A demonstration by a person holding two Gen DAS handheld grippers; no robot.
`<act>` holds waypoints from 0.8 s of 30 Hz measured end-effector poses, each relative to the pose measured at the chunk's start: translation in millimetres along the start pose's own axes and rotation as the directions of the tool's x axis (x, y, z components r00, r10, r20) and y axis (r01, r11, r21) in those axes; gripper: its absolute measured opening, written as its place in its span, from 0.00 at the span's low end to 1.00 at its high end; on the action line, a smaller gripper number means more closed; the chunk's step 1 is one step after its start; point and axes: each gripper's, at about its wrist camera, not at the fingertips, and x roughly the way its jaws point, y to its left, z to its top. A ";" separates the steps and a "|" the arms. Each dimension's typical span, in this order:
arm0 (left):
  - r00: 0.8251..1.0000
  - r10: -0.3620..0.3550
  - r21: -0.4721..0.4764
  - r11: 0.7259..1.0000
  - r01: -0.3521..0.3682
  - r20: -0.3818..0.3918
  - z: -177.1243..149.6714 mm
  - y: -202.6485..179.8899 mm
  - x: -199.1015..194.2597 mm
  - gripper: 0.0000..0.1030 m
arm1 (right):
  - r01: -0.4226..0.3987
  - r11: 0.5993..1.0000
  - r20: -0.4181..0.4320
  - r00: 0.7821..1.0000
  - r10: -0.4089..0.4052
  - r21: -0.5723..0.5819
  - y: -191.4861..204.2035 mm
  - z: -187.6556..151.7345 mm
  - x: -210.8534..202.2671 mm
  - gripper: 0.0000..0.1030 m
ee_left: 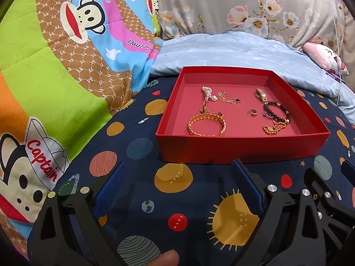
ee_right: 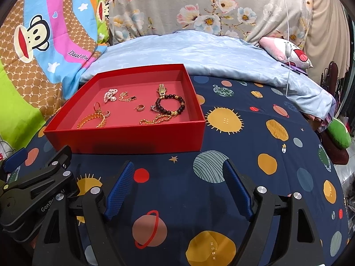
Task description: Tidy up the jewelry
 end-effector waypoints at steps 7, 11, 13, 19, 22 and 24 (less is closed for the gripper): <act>1.000 0.005 -0.003 1.000 -0.005 0.018 -0.4 0.2 -2.6 0.89 | -0.004 1.000 0.005 1.000 0.004 0.002 -0.6 0.0 -1.2 0.78; 1.000 0.003 -0.006 1.000 -0.002 0.019 -0.6 0.4 -3.3 0.89 | -0.004 1.000 0.006 1.000 0.004 0.000 -0.4 0.1 -1.8 0.78; 1.000 0.003 -0.008 1.000 -0.003 0.020 -0.5 0.5 -3.5 0.89 | -0.005 1.000 0.006 1.000 0.005 -0.001 0.0 0.2 -1.3 0.78; 1.000 0.009 -0.011 1.000 -0.009 0.022 -0.6 -0.2 -5.6 0.89 | -0.002 1.000 0.006 1.000 0.002 -0.006 1.4 0.7 -1.1 0.78; 1.000 0.011 -0.012 1.000 -0.010 0.023 -0.6 0.5 -5.5 0.89 | -0.003 1.000 0.006 1.000 0.003 -0.006 1.3 0.7 -1.1 0.78; 1.000 0.010 -0.011 1.000 -0.010 0.022 -0.6 0.6 -5.5 0.89 | -0.001 1.000 0.006 1.000 0.001 -0.006 1.5 0.7 -1.1 0.78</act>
